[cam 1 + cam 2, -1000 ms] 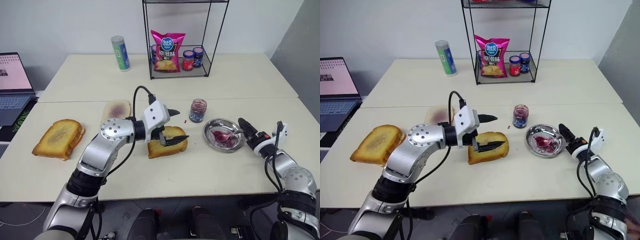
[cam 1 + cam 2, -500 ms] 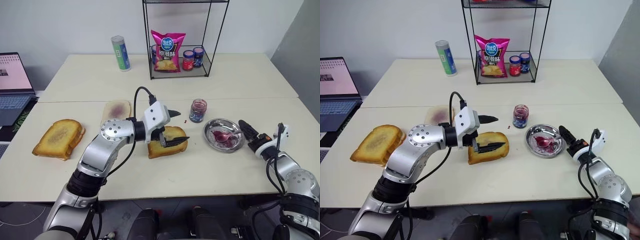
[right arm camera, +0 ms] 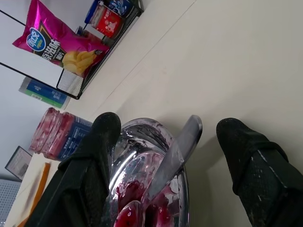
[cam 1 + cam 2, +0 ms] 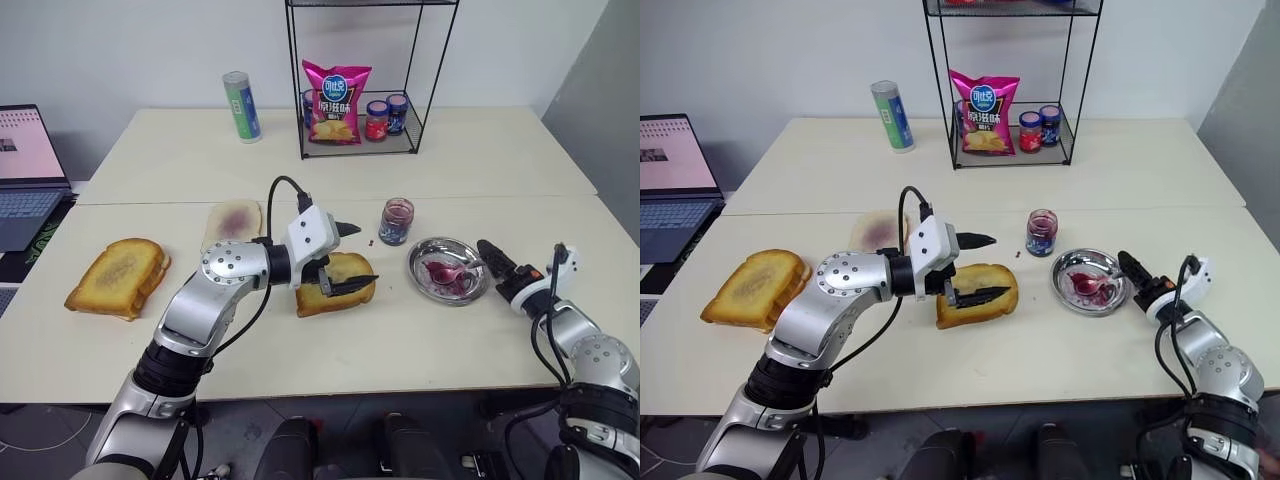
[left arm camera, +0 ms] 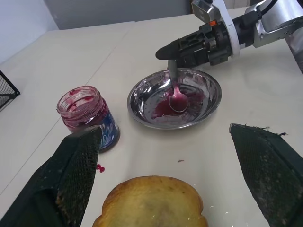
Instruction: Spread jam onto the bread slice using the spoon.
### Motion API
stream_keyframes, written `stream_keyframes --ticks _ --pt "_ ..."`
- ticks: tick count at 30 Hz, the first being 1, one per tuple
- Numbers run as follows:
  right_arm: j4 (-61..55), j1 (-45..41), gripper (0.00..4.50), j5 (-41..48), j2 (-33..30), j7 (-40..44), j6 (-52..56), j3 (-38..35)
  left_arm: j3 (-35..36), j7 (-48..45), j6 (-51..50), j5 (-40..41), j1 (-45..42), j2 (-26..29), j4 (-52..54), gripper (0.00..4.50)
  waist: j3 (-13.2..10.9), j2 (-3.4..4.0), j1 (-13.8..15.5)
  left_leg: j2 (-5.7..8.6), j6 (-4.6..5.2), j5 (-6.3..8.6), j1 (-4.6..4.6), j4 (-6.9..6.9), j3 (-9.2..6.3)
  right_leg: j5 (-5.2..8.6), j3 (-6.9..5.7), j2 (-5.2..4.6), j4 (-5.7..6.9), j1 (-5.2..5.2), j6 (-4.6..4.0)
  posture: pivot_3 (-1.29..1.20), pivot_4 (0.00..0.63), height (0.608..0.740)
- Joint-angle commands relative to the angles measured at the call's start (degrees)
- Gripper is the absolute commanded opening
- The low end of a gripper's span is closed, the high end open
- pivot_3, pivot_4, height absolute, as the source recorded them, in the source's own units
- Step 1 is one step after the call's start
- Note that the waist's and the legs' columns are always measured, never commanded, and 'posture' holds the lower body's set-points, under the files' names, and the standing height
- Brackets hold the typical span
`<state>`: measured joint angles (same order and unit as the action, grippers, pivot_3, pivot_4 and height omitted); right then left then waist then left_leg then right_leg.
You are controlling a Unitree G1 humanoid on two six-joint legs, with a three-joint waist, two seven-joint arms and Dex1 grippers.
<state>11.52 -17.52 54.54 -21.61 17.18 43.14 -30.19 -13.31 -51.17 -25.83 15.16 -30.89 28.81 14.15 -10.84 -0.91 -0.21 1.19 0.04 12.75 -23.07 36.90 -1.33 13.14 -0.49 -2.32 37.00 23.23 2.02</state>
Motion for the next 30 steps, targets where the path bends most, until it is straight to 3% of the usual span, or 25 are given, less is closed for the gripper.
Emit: stream_keyframes --ticks 1,5,12,30 --pt "-0.7 -1.2 3.46 0.4 -0.3 0.5 -0.4 -1.1 0.8 0.3 0.4 0.6 -0.5 -0.3 2.4 4.50 0.0 0.00 0.0 0.00 0.00 0.00 0.00 0.00 0.00 0.00 0.00 0.00 0.00 0.00 0.00 0.00 0.150 0.740" --pt "-0.9 -1.4 3.46 0.8 -0.3 0.5 -0.2 -1.2 1.0 0.2 0.6 0.6 -1.0 0.0 1.6 4.50 0.0 0.00 0.0 0.00 0.00 0.00 0.00 0.00 0.00 0.00 0.00 0.00 0.00 0.00 0.00 0.00 0.150 0.740" --pt "-1.8 -0.9 2.11 0.5 -1.4 1.2 0.7 -0.7 0.9 0.1 1.1 0.4 -1.2 -0.2 0.9 4.50 0.0 0.00 0.0 0.00 0.00 0.00 0.00 0.00 0.00 0.00 0.00 0.00 0.00 0.00 0.00 0.00 0.150 0.740" --pt "0.2 -2.4 2.11 -0.2 -0.9 1.6 1.5 0.2 1.1 0.5 0.7 0.4 -0.8 0.1 1.5 4.50 0.0 0.00 0.0 0.00 0.00 0.00 -0.01 -0.01 -0.01 0.00 0.00 0.00 -0.02 0.00 0.00 0.00 0.150 0.740"
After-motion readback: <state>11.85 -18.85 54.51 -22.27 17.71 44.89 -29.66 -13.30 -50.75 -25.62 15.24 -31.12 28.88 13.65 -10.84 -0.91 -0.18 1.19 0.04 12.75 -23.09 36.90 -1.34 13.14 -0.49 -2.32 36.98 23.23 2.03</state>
